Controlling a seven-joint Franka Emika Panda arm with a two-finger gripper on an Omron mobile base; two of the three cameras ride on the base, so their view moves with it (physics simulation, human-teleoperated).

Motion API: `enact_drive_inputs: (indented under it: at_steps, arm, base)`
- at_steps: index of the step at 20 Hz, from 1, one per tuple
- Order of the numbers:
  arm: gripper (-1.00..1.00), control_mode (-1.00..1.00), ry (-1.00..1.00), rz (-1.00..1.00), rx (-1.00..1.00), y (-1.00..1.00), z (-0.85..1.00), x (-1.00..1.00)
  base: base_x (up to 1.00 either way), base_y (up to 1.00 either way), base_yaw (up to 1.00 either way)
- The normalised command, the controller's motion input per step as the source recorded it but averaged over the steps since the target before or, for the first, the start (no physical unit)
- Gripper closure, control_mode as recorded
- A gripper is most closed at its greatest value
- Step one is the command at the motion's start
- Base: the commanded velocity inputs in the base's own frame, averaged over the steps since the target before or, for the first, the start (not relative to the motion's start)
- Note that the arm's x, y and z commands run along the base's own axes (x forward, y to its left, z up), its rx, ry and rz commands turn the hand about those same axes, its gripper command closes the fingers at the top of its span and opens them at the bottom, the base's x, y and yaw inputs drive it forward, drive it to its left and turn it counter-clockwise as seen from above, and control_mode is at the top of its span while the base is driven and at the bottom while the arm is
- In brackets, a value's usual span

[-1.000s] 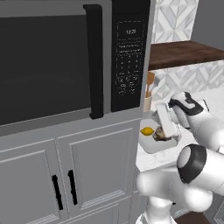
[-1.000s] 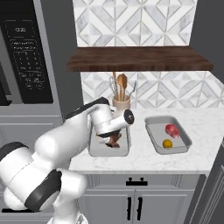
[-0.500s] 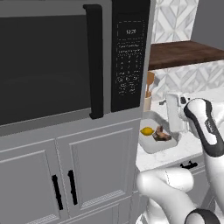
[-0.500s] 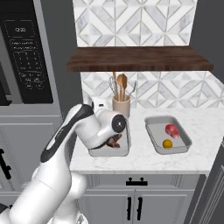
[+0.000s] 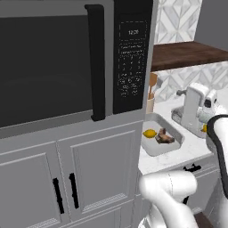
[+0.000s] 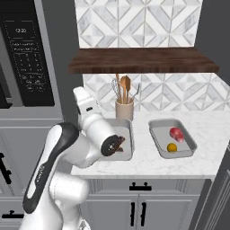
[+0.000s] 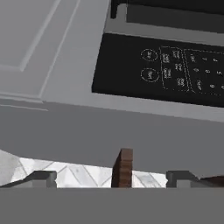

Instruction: Place one lemon and one steak in each tupperware on the nearby counter, to pack two identical lunches.

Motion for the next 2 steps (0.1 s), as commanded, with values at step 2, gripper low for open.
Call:
enact_drive_inputs:
  at_steps: [2]
  arm:
    - [-1.00,-1.00,-0.42,0.00,0.00,0.00,1.00,-0.68]
  base:
    - [0.00,0.00,0.00]
